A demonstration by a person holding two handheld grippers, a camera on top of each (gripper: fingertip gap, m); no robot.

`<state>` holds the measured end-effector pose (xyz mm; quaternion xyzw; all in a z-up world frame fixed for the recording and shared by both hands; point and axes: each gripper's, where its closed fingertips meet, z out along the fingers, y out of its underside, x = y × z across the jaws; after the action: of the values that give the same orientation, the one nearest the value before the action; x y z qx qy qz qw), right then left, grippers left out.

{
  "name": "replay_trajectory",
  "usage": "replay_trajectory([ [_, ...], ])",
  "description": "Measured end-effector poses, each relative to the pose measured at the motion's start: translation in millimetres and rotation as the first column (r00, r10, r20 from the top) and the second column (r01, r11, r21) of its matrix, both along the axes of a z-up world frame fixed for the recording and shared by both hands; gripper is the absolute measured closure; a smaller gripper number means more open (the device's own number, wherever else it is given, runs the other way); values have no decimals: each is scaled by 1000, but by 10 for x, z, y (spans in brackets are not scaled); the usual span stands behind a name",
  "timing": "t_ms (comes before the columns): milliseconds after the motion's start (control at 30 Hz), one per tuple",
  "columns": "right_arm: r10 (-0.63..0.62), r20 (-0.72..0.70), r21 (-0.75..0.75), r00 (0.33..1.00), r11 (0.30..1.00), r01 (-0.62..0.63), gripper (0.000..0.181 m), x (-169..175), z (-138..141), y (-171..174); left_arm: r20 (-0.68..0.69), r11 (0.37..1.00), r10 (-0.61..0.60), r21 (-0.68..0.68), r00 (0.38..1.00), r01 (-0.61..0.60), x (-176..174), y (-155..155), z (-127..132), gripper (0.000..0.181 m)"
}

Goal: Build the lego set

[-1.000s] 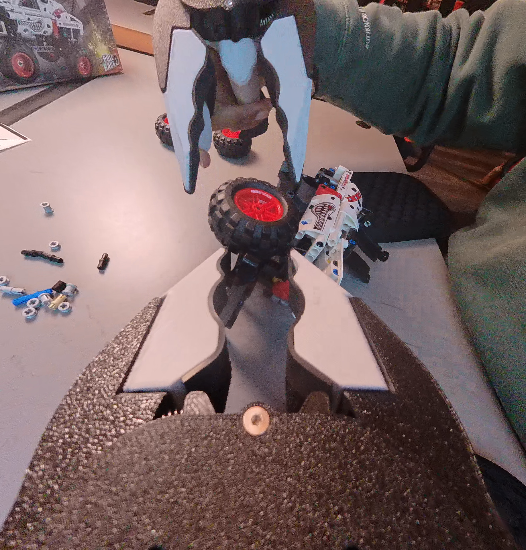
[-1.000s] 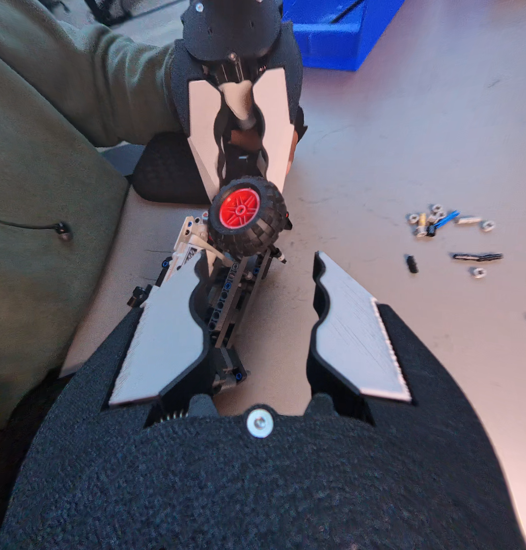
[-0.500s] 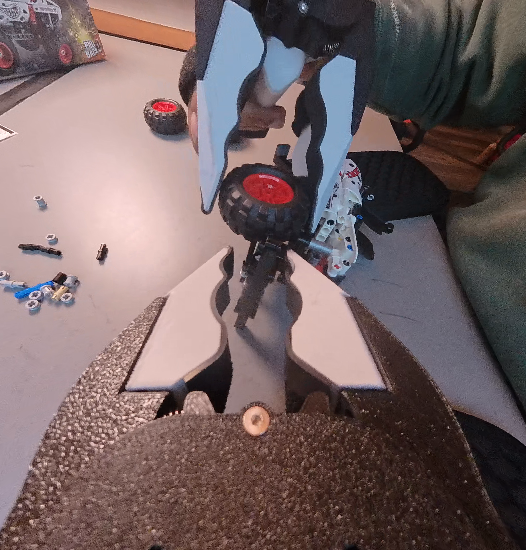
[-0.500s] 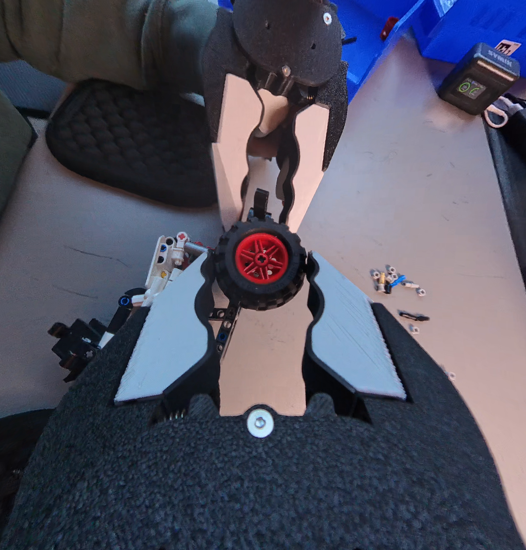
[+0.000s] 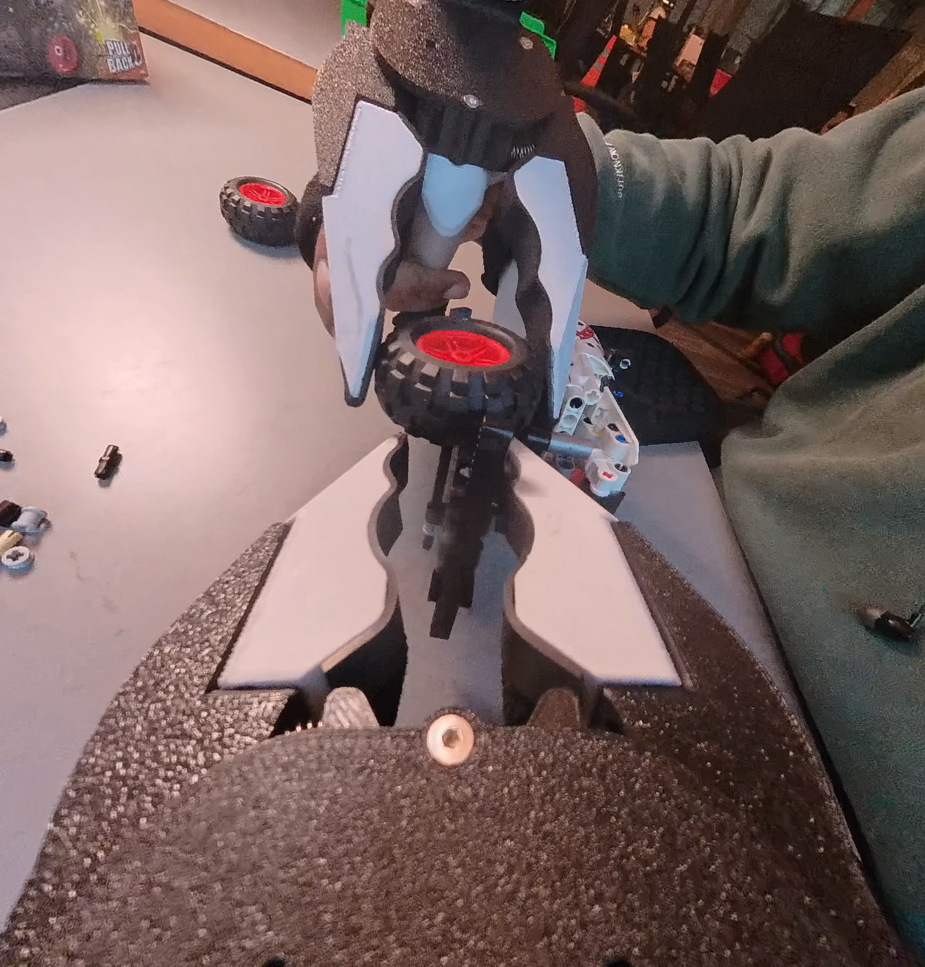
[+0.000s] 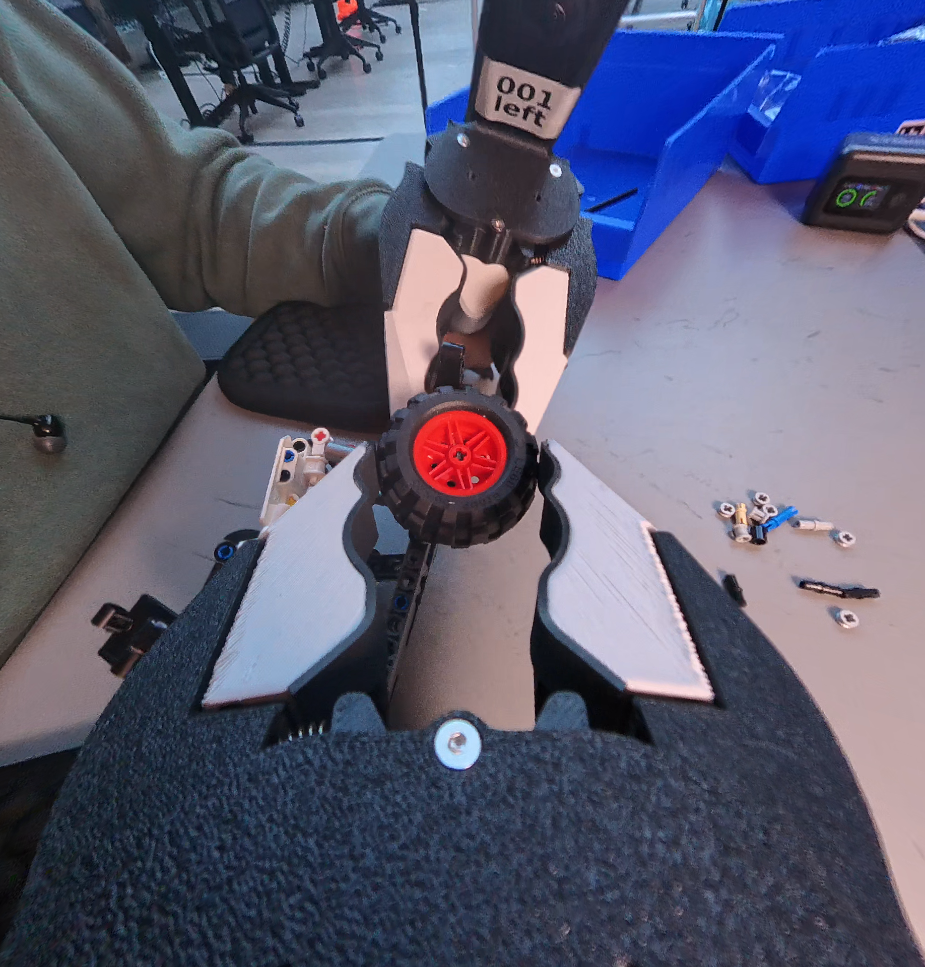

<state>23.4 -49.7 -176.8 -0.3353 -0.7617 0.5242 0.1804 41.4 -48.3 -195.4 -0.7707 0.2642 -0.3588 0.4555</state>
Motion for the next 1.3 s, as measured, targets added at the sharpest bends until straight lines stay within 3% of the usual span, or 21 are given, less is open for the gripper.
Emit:
replay_trajectory([
  [300,17,-97,-13,995,1000,-19,122,76,104,-93,26,994,-85,70,996,83,113,-106,89,163],
  [500,41,-170,37,985,999,-35,120,120,141,-139,-14,989,-57,139,998,58,130,-106,122,168],
  [767,-19,-231,131,973,990,50,119,138,169,-130,-58,971,-9,239,998,23,214,-40,155,168],
  [900,-41,-209,126,977,990,69,120,135,178,-106,-71,978,11,208,997,4,196,-16,142,169],
  [1167,-95,-232,-41,968,995,88,129,71,233,-25,-35,991,51,128,998,-46,122,35,81,170],
  [1200,-100,-251,-67,963,994,85,141,84,276,-30,-40,993,60,101,997,-56,90,48,34,170],
  [1233,-199,-362,-285,911,954,95,181,124,697,122,-39,996,55,73,998,-52,70,41,-21,170],
  [1267,-232,-380,-371,895,925,82,181,211,964,320,-35,995,52,85,998,-48,74,27,5,170],
  [1300,-252,-385,-269,888,951,153,181,229,996,445,-46,993,44,115,998,-38,107,7,34,170],
])
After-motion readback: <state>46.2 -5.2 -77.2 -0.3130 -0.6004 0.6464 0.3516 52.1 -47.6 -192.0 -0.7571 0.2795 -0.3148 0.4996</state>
